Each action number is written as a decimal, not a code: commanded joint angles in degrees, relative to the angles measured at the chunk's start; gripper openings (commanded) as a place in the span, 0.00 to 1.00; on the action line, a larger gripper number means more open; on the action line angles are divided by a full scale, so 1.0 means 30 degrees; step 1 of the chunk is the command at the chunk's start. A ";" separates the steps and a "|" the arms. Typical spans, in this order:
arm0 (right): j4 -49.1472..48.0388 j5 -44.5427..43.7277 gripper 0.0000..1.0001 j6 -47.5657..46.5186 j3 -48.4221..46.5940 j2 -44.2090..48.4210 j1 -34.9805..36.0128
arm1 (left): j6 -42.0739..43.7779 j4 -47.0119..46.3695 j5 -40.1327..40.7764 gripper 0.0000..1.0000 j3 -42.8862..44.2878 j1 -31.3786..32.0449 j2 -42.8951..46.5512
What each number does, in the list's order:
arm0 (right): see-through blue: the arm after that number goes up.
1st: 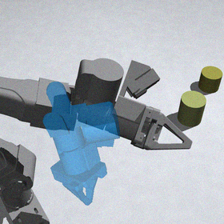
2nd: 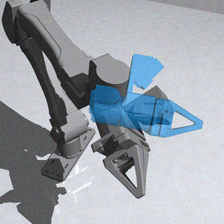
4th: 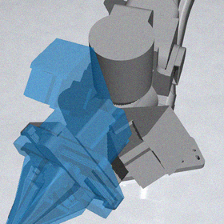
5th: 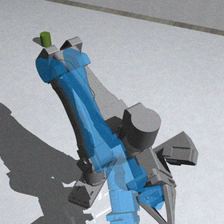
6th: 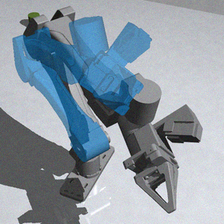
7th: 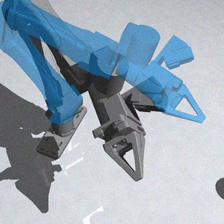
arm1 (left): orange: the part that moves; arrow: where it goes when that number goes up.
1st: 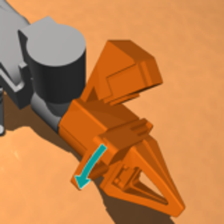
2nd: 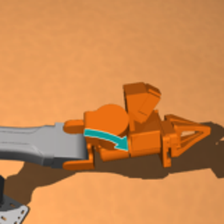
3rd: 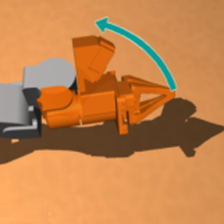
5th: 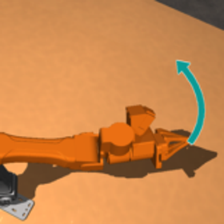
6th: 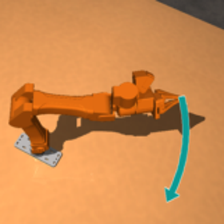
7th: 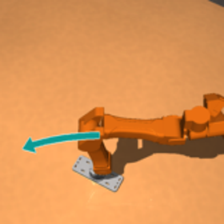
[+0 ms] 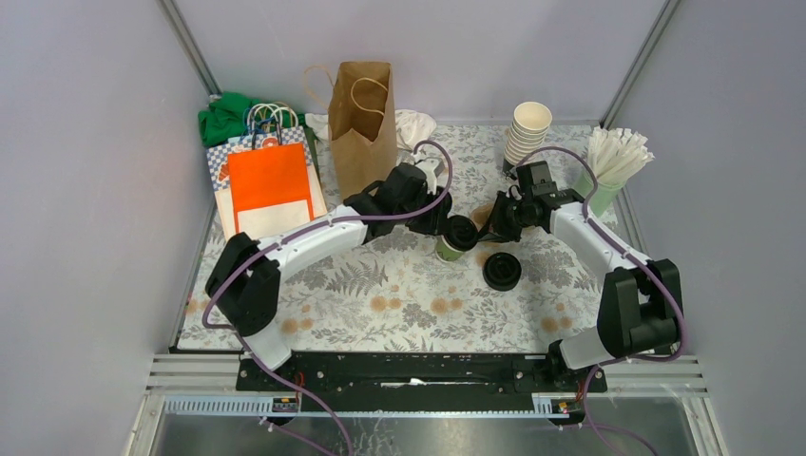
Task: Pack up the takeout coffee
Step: Close the cup lid on the coffee cup.
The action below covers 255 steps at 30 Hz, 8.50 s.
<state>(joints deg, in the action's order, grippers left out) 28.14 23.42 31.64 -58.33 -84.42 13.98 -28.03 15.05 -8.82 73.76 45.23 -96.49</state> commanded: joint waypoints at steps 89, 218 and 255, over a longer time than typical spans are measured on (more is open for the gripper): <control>0.3767 -0.8774 0.88 -0.2220 -0.5955 -0.0275 0.4957 | -0.7045 -1.2373 0.0178 0.69 -1.2145 -0.2355 0.8657; 0.7203 -0.9649 0.69 -0.3353 -0.7404 -0.6287 0.6210 | -1.0566 -1.6248 -0.0586 0.11 -1.1022 -0.0406 -0.1899; 0.6468 -0.8964 0.95 -0.3029 -0.8447 -0.3153 0.6218 | -0.7141 -0.9636 0.0916 0.34 -0.7699 -0.0407 0.2119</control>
<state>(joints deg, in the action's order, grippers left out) 47.33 -4.32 22.28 -83.59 -97.45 31.99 -51.37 -14.85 -7.25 48.64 43.83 -92.92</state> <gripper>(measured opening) 0.919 0.336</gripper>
